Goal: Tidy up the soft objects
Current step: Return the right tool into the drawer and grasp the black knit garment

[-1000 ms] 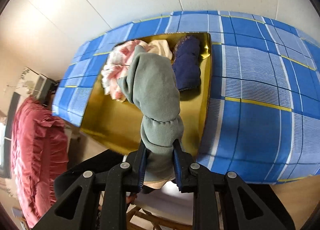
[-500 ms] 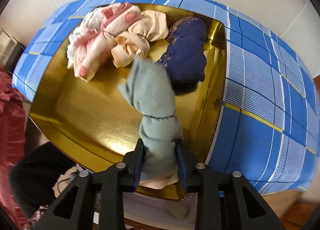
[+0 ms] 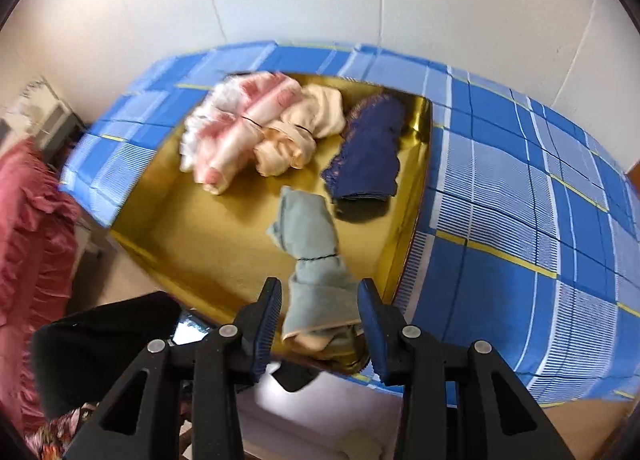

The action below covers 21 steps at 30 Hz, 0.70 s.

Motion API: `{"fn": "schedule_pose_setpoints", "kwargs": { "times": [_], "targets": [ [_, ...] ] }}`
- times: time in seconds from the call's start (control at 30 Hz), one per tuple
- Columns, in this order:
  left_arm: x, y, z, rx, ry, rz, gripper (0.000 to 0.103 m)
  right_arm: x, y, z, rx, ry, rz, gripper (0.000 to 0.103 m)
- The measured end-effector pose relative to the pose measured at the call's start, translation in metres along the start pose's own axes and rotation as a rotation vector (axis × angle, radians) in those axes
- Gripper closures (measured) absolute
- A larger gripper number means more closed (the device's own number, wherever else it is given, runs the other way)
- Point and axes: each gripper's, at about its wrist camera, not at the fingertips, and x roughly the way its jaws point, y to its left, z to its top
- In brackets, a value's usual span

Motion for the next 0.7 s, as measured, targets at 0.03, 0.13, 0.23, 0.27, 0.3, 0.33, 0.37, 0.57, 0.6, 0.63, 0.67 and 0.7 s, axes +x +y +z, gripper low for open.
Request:
{"fn": "schedule_pose_setpoints", "kwargs": {
  "times": [0.03, 0.13, 0.23, 0.27, 0.3, 0.33, 0.37, 0.57, 0.6, 0.63, 0.67, 0.7],
  "targets": [
    [-0.002, 0.003, -0.001, -0.010, -0.004, -0.007, 0.068, -0.004, 0.000, -0.005, -0.004, -0.014, 0.017, 0.063],
    [-0.009, 0.010, -0.002, -0.040, -0.015, -0.018, 0.068, -0.017, -0.002, -0.026, -0.014, -0.042, 0.072, 0.063],
    [-0.011, 0.018, -0.004, -0.066, -0.017, -0.027, 0.068, -0.018, -0.003, -0.050, -0.034, -0.034, 0.099, 0.063],
    [-0.012, 0.021, -0.005, -0.072, -0.018, -0.028, 0.068, -0.018, -0.003, -0.057, -0.040, -0.025, 0.105, 0.063],
    [-0.013, 0.022, -0.005, -0.074, -0.018, -0.027, 0.068, -0.017, -0.003, -0.064, -0.046, -0.013, 0.113, 0.063],
    [-0.014, 0.024, -0.006, -0.075, -0.019, -0.025, 0.068, -0.015, -0.002, -0.071, -0.052, 0.000, 0.122, 0.063],
    [-0.016, 0.024, -0.006, -0.076, -0.019, -0.022, 0.068, -0.012, -0.001, -0.079, -0.059, 0.012, 0.131, 0.063],
    [-0.021, 0.025, -0.009, -0.084, -0.023, -0.012, 0.068, 0.029, 0.007, -0.121, -0.098, 0.158, 0.171, 0.055],
    [-0.022, 0.025, -0.009, -0.086, -0.025, -0.010, 0.068, 0.044, 0.010, -0.130, -0.095, 0.206, 0.172, 0.053],
    [-0.023, 0.024, -0.011, -0.086, -0.027, -0.006, 0.068, 0.057, 0.013, -0.137, -0.087, 0.248, 0.170, 0.048],
    [-0.024, 0.025, -0.011, -0.086, -0.027, -0.002, 0.068, 0.073, 0.015, -0.146, -0.072, 0.299, 0.171, 0.046],
    [-0.026, 0.025, -0.013, -0.088, -0.028, 0.002, 0.068, 0.096, 0.016, -0.157, -0.037, 0.361, 0.176, 0.045]
  ]
}}
